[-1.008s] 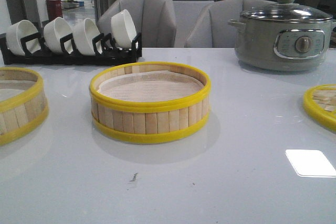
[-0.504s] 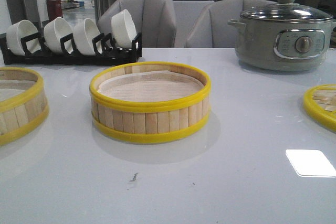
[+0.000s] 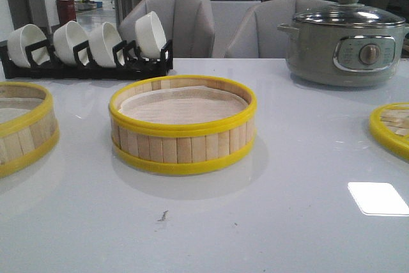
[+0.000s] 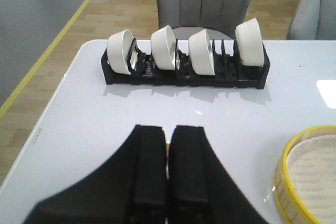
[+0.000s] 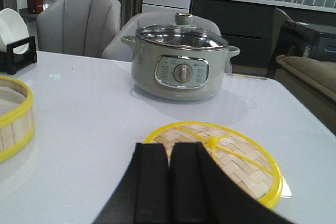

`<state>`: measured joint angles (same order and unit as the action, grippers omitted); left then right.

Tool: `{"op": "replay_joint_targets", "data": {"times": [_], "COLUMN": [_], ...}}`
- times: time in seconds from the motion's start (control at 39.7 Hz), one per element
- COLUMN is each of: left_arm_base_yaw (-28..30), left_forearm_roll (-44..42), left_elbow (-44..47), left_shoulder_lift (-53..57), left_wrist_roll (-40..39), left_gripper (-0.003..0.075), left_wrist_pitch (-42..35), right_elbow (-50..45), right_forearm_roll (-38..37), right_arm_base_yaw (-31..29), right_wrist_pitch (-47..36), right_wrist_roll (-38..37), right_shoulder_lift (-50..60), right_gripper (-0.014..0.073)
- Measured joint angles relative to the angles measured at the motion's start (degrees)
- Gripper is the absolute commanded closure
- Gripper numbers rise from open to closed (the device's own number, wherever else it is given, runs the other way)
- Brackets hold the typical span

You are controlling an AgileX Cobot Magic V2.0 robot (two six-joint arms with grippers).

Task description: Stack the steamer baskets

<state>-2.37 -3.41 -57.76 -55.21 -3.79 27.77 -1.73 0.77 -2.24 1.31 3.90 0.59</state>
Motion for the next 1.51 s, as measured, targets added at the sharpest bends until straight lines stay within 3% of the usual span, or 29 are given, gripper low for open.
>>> {"op": "replay_joint_targets", "data": {"times": [0.55, 0.91, 1.51], "left_arm_base_yaw": [0.0, 0.0, 0.0], "left_forearm_roll": [-1.4, -1.6, -1.6], "left_elbow": [0.0, 0.0, 0.0], "left_shoulder_lift": [-0.7, -0.7, -0.7], "left_wrist_roll": [0.0, 0.0, 0.0], "left_gripper": [0.0636, 0.0636, 0.0636], "left_wrist_pitch": [2.8, -1.1, -0.9], "right_elbow": [0.0, 0.0, 0.0], "right_forearm_roll": [0.0, 0.0, 0.0], "right_arm_base_yaw": [0.0, 0.0, 0.0], "right_wrist_pitch": [0.0, 0.0, 0.0], "right_wrist_roll": [0.0, 0.0, 0.0], "right_shoulder_lift": [0.0, 0.0, 0.0], "right_gripper": [0.0541, 0.0541, 0.0541]}}
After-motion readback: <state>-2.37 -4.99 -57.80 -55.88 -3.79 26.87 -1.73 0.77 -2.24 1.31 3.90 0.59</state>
